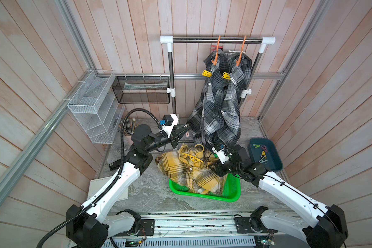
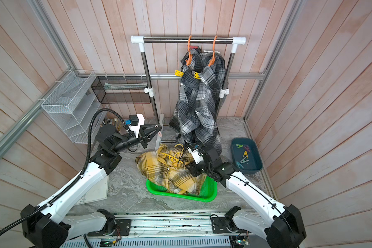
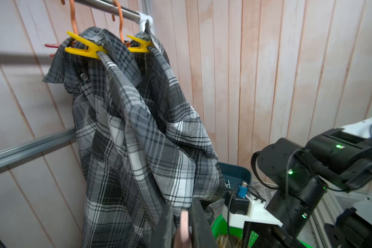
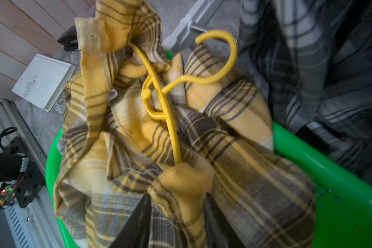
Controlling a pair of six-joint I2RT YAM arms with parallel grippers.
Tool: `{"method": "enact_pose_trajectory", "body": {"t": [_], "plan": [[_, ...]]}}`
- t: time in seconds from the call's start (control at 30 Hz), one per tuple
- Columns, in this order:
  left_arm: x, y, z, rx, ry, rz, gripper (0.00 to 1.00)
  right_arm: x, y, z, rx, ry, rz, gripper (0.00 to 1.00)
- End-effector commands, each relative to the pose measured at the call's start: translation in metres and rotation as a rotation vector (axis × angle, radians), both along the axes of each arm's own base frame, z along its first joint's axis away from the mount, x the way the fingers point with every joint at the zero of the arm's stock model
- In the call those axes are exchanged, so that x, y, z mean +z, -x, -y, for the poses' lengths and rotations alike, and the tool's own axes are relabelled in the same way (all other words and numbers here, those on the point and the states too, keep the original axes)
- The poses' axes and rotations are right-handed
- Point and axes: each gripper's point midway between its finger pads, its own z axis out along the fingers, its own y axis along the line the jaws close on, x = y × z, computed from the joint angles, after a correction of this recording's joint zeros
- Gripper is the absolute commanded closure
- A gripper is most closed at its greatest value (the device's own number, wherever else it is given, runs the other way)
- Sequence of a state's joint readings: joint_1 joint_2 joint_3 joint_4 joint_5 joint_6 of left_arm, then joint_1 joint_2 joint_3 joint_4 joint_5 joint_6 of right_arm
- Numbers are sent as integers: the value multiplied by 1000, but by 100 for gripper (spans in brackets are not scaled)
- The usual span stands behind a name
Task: Remove the clothespins securing long-sleeve shirts to the hanger
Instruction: Place the hanger in the bin, then place the clamp in the storage box.
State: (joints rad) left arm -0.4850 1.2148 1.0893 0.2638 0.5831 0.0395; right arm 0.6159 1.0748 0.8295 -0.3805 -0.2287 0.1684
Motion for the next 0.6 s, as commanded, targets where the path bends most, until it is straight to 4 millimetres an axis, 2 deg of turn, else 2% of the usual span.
{"method": "enact_pose_trajectory", "body": {"t": [0.0, 0.17, 0.27, 0.37, 0.57], "plan": [[-6, -16, -12, 176, 17, -77, 100, 60, -8, 2, -45, -63, 140, 54], [-14, -13, -6, 180, 53, -151, 100, 129, -5, -13, -30, -168, 318, 50], [-15, -10, 1, 170, 55, -159, 100, 155, -8, -32, -22, -252, 401, 50], [-19, -12, 4, 179, 61, -198, 100, 169, -9, -57, 9, -325, 460, 50], [-25, -14, 2, 197, 60, -223, 100, 170, -34, -87, 8, -339, 504, 50]]}}
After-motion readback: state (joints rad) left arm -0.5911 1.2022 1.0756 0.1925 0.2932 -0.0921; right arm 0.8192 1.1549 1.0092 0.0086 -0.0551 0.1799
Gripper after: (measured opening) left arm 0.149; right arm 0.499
